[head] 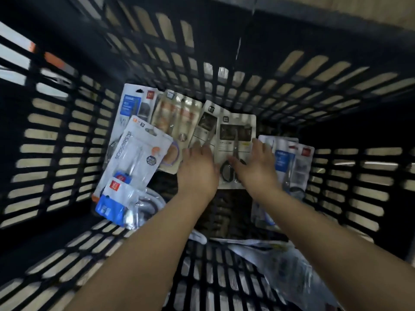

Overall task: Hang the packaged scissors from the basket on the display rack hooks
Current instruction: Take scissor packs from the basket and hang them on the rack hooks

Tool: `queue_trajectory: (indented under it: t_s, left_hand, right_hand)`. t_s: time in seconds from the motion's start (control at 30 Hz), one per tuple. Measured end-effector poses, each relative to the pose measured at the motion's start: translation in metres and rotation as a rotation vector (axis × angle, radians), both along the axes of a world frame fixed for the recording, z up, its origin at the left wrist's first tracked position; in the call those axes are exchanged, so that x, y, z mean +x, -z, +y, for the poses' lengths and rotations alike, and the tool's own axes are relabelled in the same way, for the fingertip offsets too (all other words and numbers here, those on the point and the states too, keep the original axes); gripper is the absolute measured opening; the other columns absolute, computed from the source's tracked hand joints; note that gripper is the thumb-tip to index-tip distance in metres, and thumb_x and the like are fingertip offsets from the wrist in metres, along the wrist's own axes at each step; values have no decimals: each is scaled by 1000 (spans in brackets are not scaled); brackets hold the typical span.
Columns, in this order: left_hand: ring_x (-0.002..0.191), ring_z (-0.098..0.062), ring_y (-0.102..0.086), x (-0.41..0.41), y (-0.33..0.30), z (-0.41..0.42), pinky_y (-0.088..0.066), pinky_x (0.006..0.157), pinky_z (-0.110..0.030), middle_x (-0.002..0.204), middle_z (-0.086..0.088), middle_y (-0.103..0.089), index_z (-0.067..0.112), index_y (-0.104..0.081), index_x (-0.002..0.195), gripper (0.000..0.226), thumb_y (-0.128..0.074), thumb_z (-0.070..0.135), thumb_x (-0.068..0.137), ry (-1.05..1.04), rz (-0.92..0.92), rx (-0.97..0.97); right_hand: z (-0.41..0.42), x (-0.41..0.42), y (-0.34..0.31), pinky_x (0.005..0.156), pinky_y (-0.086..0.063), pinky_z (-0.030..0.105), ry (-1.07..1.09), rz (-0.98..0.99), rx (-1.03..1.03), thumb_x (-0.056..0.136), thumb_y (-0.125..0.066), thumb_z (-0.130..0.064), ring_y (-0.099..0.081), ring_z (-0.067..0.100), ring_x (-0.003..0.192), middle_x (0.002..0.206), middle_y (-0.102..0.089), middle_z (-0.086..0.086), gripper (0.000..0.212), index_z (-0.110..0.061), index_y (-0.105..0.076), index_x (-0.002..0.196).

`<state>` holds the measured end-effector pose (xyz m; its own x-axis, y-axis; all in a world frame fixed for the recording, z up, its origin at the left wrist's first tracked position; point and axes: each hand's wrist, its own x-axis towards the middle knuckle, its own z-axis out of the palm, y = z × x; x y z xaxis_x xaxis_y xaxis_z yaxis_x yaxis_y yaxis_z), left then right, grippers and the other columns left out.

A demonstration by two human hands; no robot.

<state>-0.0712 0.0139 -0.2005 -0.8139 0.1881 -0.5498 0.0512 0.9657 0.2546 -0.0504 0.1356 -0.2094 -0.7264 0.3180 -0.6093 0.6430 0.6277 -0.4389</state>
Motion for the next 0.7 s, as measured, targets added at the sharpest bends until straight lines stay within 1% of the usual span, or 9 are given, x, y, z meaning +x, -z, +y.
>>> queue_trajectory:
  t_s: [0.07, 0.13, 0.23, 0.4, 0.5, 0.57, 0.63, 0.7]
  left_hand:
    - [124, -30, -34, -2, 6, 4, -33, 96, -33, 139, -11, -32, 5, -38, 131, 49, -51, 34, 94, -55, 29, -79]
    - [124, -29, -33, -4, 10, 8, -31, 98, -32, 138, -11, -30, 4, -35, 131, 53, -52, 37, 93, -46, 47, -133]
    - [128, -28, -30, -6, 12, 12, -28, 103, -33, 139, -11, -28, 5, -32, 133, 59, -53, 41, 91, -72, 51, -169]
    - [132, -27, -27, -9, 12, 15, -27, 105, -35, 141, -11, -28, 6, -27, 138, 74, -63, 43, 85, -68, 18, -226]
    - [135, -29, -23, -13, 10, 18, -24, 109, -37, 142, -12, -25, 5, -24, 139, 86, -69, 47, 79, -74, -50, -229]
    - [135, -30, -22, -19, 11, 18, -22, 111, -39, 142, -13, -26, 6, -24, 139, 92, -73, 47, 74, -119, -87, -204]
    - [137, -31, -19, -25, 12, 18, -20, 112, -39, 143, -15, -26, 8, -23, 141, 97, -76, 48, 70, -195, -129, -166]
    - [139, -32, -16, -26, 12, 17, -20, 113, -40, 145, -15, -24, 8, -21, 142, 99, -76, 47, 70, -245, -169, -130]
  right_hand:
    - [-1, -7, 9, 100, -33, 33, 20, -42, 50, 83, -64, -46, -25, 24, 134, 142, -27, 7, 82, -12, -21, 144]
    - [-3, -12, 15, 104, -30, 33, 26, -80, 92, 78, -69, -50, -22, 26, 135, 142, -24, 9, 94, -12, -16, 146]
    - [-6, -16, 20, 108, -26, 34, 52, -100, 126, 73, -74, -48, -22, 29, 134, 141, -25, 13, 100, -11, -17, 145]
    - [1, -15, 18, 106, -30, 37, 186, -107, 37, 67, -83, -33, -24, 31, 134, 139, -31, 15, 96, -9, -25, 139]
    - [8, -12, 13, 102, -33, 35, 220, -141, 10, 69, -81, -31, -28, 28, 130, 136, -33, 14, 83, -7, -32, 131]
    - [14, -9, 13, 95, -36, 30, 228, -178, -26, 72, -79, -34, -33, 25, 127, 135, -33, 12, 75, -5, -38, 128]
    - [20, -4, 14, 84, -36, 27, 239, -169, -74, 74, -78, -35, -37, 20, 121, 132, -39, 9, 67, -6, -45, 124]
    - [26, 1, 13, 77, -34, 25, 280, -132, -99, 77, -75, -33, -41, 17, 112, 127, -43, 7, 60, -7, -44, 123]
